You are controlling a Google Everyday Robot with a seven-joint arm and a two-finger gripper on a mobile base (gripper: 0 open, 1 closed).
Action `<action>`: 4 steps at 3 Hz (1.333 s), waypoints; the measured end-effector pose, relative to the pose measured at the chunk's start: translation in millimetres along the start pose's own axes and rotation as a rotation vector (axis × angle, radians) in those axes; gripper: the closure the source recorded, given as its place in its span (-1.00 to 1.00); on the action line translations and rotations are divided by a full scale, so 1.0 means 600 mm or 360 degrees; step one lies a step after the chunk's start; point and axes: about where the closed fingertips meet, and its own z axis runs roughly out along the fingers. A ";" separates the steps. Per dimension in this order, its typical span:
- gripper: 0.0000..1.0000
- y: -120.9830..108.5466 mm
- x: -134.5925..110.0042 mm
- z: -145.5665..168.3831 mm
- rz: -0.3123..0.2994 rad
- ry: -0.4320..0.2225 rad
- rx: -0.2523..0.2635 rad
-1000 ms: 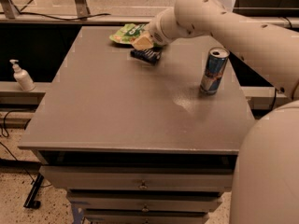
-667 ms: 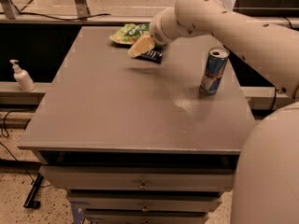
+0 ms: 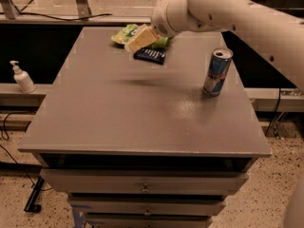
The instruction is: Move rxbar blueberry near green rice chip bag
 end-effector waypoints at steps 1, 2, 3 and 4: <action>-1.00 -0.010 -0.072 -0.128 -0.0075 -0.0195 0.0099; -1.00 -0.007 -0.156 -0.251 -0.0144 -0.0405 0.0249; -1.00 -0.011 -0.161 -0.300 -0.0163 -0.0457 0.0307; -1.00 -0.010 -0.161 -0.300 -0.0163 -0.0457 0.0307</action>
Offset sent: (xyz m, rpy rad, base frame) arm -0.1769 -0.1713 0.2406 0.2254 -0.5327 -0.1534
